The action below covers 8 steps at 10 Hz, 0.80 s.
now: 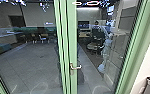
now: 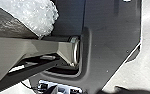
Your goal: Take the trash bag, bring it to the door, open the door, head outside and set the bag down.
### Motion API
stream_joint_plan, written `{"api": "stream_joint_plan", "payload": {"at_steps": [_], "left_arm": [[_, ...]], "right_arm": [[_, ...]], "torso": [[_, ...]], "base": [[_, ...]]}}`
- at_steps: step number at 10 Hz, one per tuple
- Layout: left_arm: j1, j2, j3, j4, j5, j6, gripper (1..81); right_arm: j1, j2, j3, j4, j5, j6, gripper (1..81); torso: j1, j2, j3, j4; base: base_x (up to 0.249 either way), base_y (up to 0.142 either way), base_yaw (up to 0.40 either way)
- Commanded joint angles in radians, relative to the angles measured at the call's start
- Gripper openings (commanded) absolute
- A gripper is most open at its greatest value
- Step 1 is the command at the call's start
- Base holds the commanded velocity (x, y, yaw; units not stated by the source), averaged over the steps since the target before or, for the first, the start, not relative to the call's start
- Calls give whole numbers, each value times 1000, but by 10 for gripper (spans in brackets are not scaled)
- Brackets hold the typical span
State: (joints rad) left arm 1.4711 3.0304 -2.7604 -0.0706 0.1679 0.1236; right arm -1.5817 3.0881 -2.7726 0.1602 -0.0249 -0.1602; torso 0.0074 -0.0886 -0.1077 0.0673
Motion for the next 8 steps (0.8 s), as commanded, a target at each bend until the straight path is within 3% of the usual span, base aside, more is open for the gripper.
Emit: {"api": "stream_joint_plan", "payload": {"at_steps": [1,8], "left_arm": [[-50,-5,2,3,73,2,10],[-50,-8,2,3,73,2,10]], "right_arm": [[41,11,9,-2,-64,-2,811],[33,11,2,1,-64,-2,811]], "torso": [[0,0,0,0],[0,0,0,0]], "base": [[133,-64,0],[126,0,0]]}}
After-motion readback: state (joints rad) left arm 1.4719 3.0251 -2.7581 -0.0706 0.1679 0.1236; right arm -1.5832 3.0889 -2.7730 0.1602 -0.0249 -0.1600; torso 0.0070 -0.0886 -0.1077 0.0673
